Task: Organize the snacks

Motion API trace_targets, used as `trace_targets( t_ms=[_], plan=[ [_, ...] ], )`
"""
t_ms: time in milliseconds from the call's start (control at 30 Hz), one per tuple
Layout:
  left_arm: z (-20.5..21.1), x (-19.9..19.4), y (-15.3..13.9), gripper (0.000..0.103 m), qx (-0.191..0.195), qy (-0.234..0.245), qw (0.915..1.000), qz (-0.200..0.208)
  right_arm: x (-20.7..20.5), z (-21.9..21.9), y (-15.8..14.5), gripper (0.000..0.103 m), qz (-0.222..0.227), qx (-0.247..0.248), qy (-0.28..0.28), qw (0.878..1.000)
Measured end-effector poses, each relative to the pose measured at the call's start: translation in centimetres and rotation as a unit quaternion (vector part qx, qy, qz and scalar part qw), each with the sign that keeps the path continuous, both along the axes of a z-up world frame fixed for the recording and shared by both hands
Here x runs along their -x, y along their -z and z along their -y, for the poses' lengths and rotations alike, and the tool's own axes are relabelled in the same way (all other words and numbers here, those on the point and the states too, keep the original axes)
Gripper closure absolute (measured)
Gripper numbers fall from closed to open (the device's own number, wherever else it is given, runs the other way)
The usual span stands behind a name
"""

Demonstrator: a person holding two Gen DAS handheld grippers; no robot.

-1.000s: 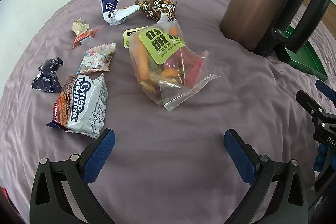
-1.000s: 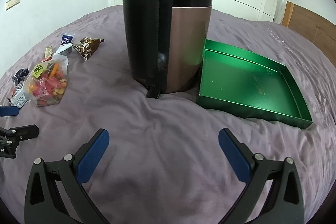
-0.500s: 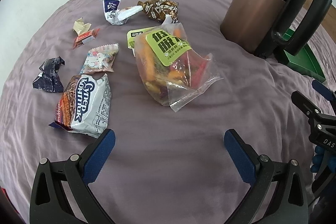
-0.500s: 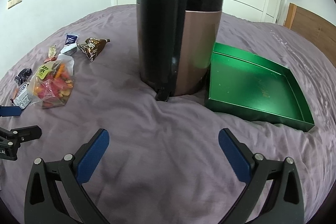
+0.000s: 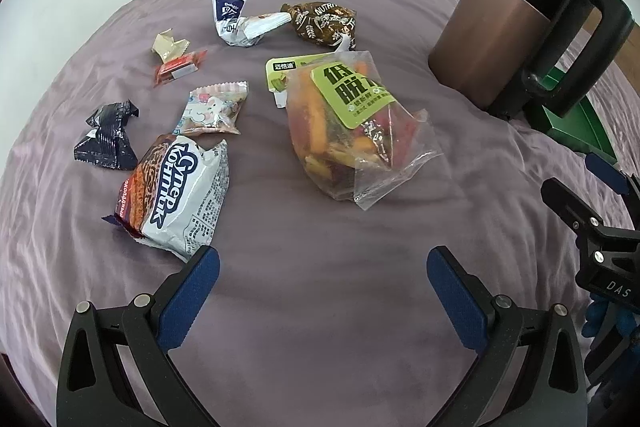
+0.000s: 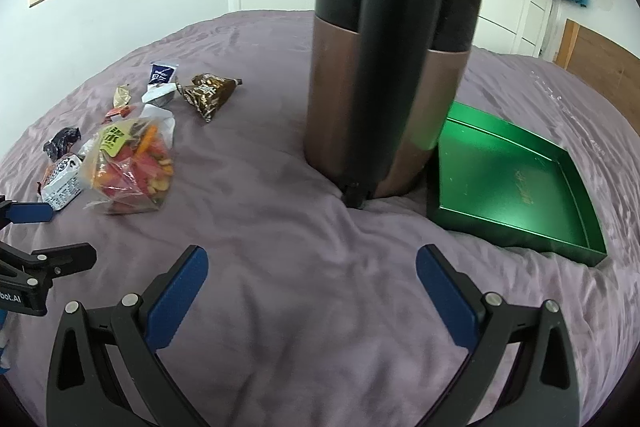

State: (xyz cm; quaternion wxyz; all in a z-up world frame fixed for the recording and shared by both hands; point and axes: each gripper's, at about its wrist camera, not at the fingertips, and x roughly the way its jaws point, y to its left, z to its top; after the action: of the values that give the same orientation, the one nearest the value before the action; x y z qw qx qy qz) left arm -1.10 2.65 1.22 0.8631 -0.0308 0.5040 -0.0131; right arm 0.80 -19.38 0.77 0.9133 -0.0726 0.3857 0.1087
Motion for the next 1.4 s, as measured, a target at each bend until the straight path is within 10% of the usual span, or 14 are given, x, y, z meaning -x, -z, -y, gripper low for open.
trace_targets(
  t_ms=[1400],
  plan=[
    [-0.7, 0.7, -0.7, 0.001, 0.01, 0.005, 0.9999, 0.005, 0.6, -1.0, -0.9, 0.0, 0.008, 0.004, -0.007, 1.0]
  ],
)
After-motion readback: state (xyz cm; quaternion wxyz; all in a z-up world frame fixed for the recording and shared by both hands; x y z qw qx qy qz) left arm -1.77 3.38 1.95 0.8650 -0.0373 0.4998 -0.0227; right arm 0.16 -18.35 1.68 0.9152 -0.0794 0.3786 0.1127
